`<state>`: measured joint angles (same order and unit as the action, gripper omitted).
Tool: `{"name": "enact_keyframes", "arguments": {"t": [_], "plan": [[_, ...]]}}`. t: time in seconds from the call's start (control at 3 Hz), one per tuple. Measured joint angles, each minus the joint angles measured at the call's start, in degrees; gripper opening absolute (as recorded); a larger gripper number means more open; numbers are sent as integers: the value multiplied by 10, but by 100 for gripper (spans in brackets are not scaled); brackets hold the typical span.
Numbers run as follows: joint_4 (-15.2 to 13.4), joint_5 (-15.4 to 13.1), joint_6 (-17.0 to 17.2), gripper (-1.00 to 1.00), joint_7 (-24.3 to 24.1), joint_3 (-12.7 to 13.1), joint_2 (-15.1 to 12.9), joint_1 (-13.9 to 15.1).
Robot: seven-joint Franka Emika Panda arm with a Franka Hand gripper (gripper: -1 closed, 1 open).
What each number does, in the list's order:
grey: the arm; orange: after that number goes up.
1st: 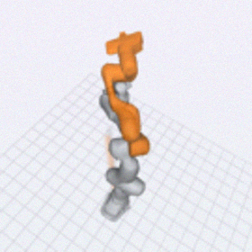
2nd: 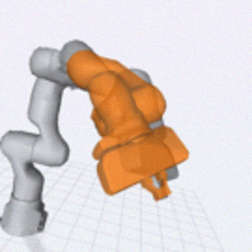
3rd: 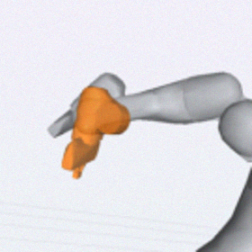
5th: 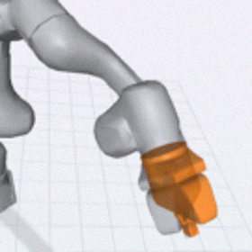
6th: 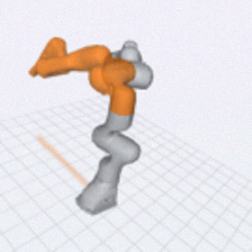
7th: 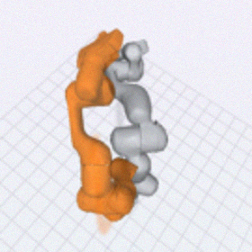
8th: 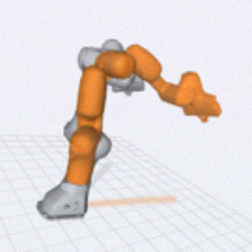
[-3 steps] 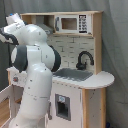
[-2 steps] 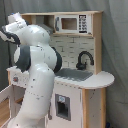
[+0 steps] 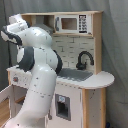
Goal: Play with the kitchen
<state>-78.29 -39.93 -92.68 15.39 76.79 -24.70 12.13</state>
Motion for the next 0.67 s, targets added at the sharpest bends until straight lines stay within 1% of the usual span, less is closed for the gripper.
{"name": "enact_keyframes", "arguments": {"t": [0.67], "plan": [[46,-30,9,100,2,-53,-47,-80]]}}
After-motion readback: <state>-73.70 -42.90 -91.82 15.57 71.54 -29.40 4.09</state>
